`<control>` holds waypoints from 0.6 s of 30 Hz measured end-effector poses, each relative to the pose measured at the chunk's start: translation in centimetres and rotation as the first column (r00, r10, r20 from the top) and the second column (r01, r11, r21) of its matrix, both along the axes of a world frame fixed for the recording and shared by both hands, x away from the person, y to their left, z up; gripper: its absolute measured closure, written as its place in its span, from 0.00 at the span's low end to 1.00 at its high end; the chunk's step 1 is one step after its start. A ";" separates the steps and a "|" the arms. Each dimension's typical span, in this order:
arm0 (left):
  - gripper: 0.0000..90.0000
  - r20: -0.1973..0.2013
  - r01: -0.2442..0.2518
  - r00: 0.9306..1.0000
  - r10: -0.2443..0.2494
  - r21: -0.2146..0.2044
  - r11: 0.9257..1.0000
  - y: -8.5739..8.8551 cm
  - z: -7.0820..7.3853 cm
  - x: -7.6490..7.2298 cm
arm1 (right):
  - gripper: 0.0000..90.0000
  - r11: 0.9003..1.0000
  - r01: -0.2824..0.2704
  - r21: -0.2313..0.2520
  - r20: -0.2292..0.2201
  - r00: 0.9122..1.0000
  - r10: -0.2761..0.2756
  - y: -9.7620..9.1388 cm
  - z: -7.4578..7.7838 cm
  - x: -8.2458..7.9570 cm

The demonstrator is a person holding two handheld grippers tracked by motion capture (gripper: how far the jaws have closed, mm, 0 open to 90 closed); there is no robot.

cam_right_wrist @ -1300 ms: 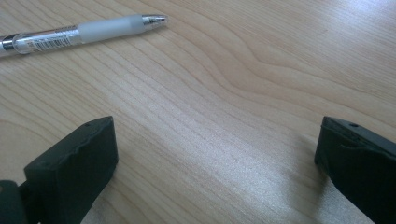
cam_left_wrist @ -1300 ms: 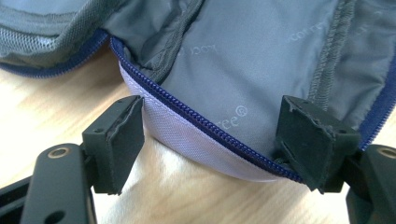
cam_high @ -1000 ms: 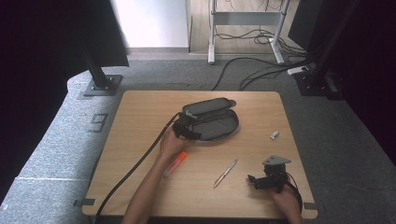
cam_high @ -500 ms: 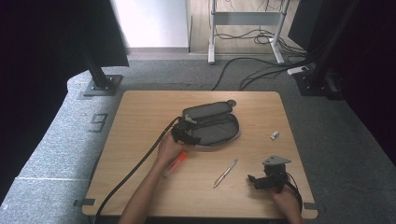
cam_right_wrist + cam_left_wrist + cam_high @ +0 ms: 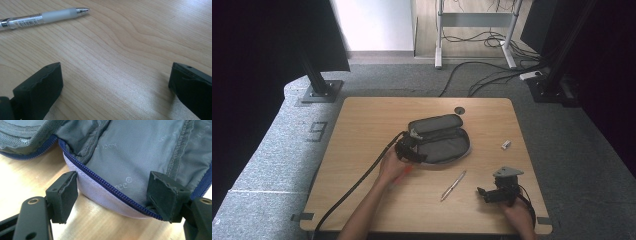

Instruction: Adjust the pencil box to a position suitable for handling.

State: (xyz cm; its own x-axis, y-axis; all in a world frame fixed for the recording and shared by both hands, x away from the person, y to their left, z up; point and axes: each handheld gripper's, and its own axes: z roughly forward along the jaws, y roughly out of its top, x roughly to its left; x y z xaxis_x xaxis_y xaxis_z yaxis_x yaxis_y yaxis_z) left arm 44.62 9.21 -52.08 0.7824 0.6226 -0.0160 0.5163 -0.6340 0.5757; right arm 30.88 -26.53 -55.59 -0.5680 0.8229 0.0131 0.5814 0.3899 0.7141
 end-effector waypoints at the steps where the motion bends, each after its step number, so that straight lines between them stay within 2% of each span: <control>1: 0.27 0.000 0.000 1.000 0.000 0.000 1.000 0.0 0.0 0.0 | 0.00 1.000 0.000 0.000 0.000 1.000 0.000 0.0 0.0 0.0; 11: 0.27 0.005 0.017 1.000 -0.017 -0.007 1.000 0.1 0.0 -2.5 | 0.00 1.000 0.001 0.000 -0.001 1.000 -0.001 0.0 0.0 0.0; 18: 0.27 0.017 0.026 1.000 -0.026 -0.008 1.000 0.0 0.1 -3.7 | 0.00 1.000 0.000 0.000 0.000 1.000 0.000 0.0 0.0 0.0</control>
